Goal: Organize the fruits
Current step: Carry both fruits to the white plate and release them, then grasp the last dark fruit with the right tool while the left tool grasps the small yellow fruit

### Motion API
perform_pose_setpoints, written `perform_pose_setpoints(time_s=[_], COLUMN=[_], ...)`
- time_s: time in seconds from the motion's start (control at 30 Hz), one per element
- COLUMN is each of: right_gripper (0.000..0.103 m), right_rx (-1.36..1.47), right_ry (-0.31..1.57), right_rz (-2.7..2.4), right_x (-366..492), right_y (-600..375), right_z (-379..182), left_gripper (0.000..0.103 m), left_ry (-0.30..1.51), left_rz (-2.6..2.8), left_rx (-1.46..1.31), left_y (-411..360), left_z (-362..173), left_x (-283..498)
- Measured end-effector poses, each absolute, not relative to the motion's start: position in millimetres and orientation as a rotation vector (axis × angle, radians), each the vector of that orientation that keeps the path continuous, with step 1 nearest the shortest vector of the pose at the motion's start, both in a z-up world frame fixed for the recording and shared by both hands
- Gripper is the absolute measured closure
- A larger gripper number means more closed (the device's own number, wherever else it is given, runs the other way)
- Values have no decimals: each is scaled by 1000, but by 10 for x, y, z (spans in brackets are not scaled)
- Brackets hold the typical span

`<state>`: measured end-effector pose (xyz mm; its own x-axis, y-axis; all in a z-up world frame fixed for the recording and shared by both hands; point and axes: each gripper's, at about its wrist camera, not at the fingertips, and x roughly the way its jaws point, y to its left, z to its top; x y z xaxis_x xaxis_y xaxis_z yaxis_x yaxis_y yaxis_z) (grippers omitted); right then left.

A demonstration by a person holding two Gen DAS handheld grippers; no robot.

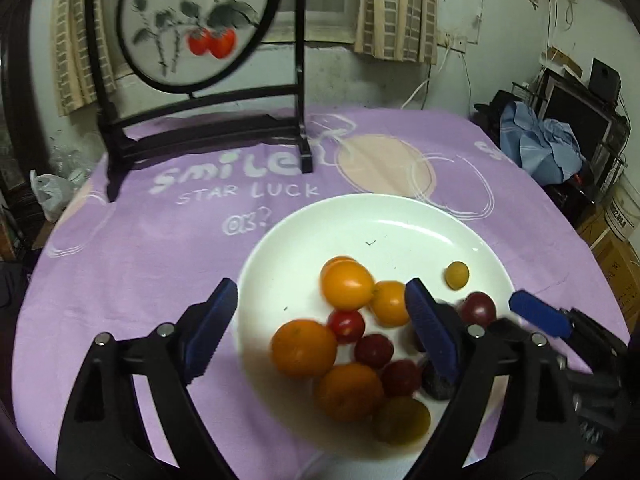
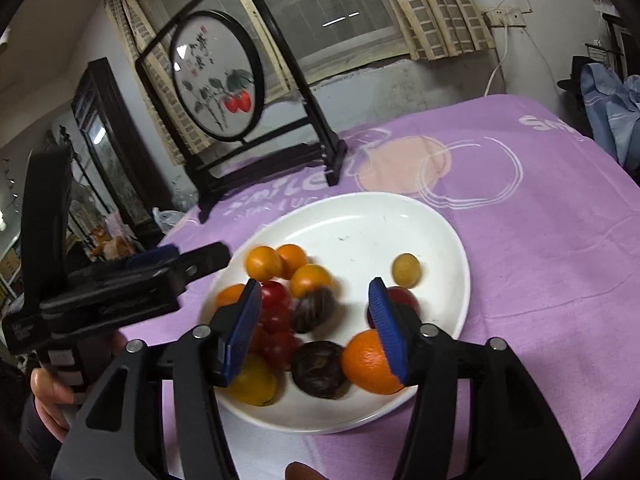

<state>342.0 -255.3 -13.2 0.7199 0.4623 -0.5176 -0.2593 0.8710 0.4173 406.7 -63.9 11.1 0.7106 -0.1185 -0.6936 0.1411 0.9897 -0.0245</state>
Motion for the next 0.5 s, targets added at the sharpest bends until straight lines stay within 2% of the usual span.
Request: perform_pose_setpoints(time_s=[0.2, 0.4, 0.5], right_gripper=[47, 46, 46], right_rx=[267, 66, 74], right_ry=[772, 925, 944], right_rz=[573, 626, 718], right_x=[3179, 2882, 2640], right_y=[-2299, -2022, -1937], right_z=[-180, -346, -271], left_gripper=[2, 2, 2], left_ry=[730, 695, 755], left_rz=[-54, 41, 85], left_rx=[3, -113, -125], left_y=[-248, 248, 350], left_z=[212, -47, -229], left_x=[3477, 2989, 3045])
